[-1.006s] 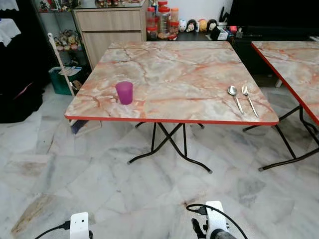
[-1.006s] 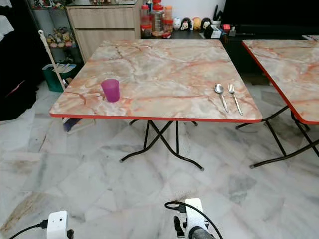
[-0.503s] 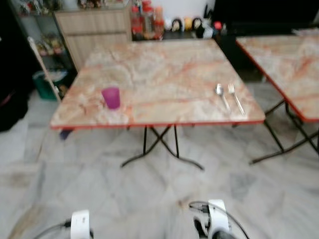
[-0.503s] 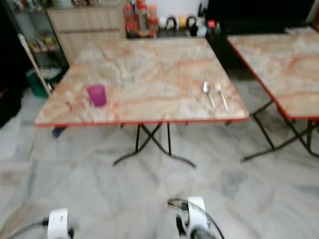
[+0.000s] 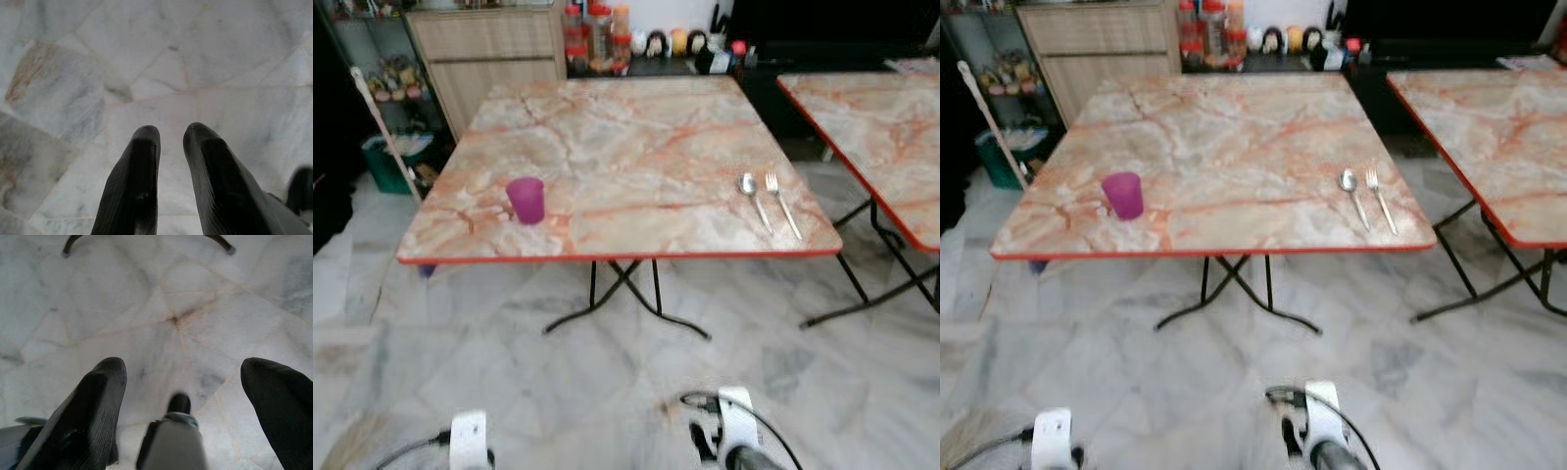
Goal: Setting the table
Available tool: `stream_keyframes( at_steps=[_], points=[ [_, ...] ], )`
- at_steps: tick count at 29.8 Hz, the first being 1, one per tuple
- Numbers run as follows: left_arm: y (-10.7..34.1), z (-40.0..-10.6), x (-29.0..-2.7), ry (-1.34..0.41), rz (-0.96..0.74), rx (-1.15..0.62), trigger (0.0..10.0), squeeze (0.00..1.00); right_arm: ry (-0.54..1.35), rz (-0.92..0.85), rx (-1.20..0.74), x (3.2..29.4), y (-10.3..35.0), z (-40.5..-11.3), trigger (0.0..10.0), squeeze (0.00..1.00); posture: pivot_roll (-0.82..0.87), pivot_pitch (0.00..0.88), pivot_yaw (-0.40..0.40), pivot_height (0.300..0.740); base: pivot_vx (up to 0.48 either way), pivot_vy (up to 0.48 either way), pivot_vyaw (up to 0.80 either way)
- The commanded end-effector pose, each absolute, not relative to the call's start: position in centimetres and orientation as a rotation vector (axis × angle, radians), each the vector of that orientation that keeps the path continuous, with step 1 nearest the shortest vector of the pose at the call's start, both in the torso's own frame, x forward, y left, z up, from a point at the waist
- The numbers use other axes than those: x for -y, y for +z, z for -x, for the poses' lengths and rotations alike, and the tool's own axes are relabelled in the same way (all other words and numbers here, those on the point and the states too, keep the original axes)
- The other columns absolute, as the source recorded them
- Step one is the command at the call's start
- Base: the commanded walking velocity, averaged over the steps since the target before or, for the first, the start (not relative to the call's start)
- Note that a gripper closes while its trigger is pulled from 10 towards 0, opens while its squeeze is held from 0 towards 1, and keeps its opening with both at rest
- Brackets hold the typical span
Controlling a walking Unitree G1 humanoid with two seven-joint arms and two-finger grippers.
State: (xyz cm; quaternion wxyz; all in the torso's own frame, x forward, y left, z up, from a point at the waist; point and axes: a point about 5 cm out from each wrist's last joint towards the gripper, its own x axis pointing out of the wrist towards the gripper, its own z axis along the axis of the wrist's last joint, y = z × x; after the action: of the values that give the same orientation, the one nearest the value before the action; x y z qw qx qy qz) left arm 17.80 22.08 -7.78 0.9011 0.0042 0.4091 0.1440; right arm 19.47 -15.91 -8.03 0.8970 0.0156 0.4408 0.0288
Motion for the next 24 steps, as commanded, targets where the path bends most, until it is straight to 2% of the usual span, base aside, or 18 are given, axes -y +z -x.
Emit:
stream_keyframes(
  at_steps=[1, 24],
  points=[
    [-8.01, -17.35, -22.11, 0.294, -0.02, -0.865, 10.0, 0.0, 0.057, -0.029, -0.913, 16.05, -8.02, -19.46, 10.0, 0.0, 0.04, 0.0, 0.006, 0.709, 0.281, 0.0, 0.0],
    [-8.09, -17.1, -22.32, 0.277, -0.039, -0.877, 10.0, 0.0, 0.068, -0.023, -0.91, 15.95, -8.02, -19.46, 10.0, 0.0, 0.03, 0.0, 0.015, 0.709, 0.298, 0.0, 0.0]
  ],
)
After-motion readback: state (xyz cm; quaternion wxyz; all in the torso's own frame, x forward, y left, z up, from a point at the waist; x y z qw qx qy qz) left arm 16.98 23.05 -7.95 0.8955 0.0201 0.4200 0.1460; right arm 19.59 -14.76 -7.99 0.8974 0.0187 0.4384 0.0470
